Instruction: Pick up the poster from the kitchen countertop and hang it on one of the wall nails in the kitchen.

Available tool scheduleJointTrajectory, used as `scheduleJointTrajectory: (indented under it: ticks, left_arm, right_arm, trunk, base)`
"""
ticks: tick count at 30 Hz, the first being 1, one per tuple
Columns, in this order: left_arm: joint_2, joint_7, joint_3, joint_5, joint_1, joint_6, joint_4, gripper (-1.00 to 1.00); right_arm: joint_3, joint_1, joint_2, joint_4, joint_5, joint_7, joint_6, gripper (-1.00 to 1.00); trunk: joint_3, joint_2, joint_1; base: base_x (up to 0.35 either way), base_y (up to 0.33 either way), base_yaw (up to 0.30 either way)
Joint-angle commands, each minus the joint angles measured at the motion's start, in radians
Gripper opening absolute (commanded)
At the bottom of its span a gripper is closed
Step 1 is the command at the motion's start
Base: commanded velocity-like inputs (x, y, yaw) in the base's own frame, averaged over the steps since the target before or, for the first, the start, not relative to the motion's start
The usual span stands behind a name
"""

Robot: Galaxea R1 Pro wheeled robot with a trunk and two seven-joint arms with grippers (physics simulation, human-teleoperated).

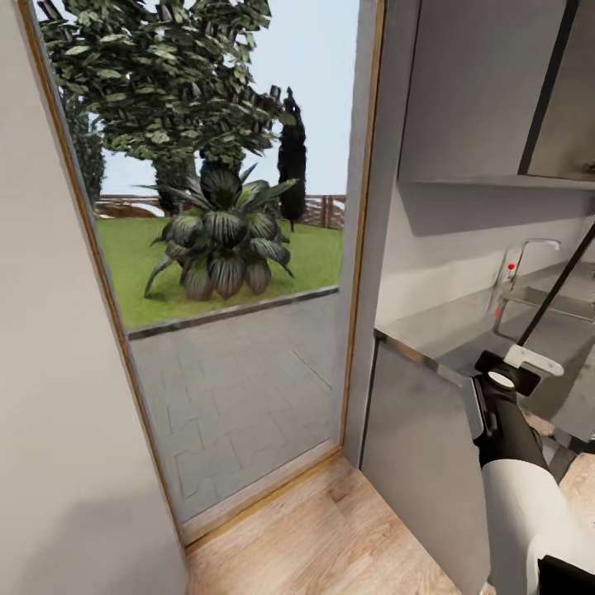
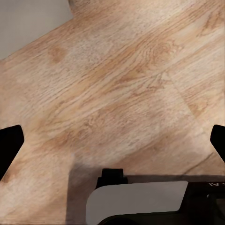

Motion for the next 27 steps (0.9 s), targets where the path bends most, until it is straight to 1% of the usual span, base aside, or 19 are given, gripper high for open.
scheduleJointTrajectory:
  ticks: [1, 17, 21, 27]
  left_arm:
    - [0.0, 0.0, 0.001, 0.0, 0.0, -0.002, -0.001, 1.0]
    - [0.0, 0.0, 0.001, -0.001, 0.0, -0.002, -0.001, 1.0]
    - [0.0, 0.0, 0.001, -0.001, 0.0, -0.002, -0.001, 1.0]
    - [0.0, 0.0, 0.0, -0.001, 0.0, -0.002, -0.001, 1.0]
  right_arm:
    - [0.001, -0.001, 0.0, -0.001, -0.001, -0.002, 0.006, -1.0]
    - [0.003, 0.0, 0.005, 0.011, 0.002, -0.001, 0.007, -1.0]
    - [0.005, 0.0, 0.006, 0.014, 0.003, -0.001, 0.007, -1.0]
    - [0.007, -0.001, 0.007, 0.022, 0.003, 0.0, 0.006, -1.0]
  trunk:
    - [-0.001, -0.001, -0.001]
    - [-0.001, -0.001, -0.001]
    - [-0.001, -0.001, -0.001]
    - [-0.001, -0.001, -0.001]
  base:
    - [-0.332, 0.0, 0.0]
    - [-0.336, 0.0, 0.002]
    - [-0.29, 0.0, 0.158]
    - [-0.076, 0.0, 0.257]
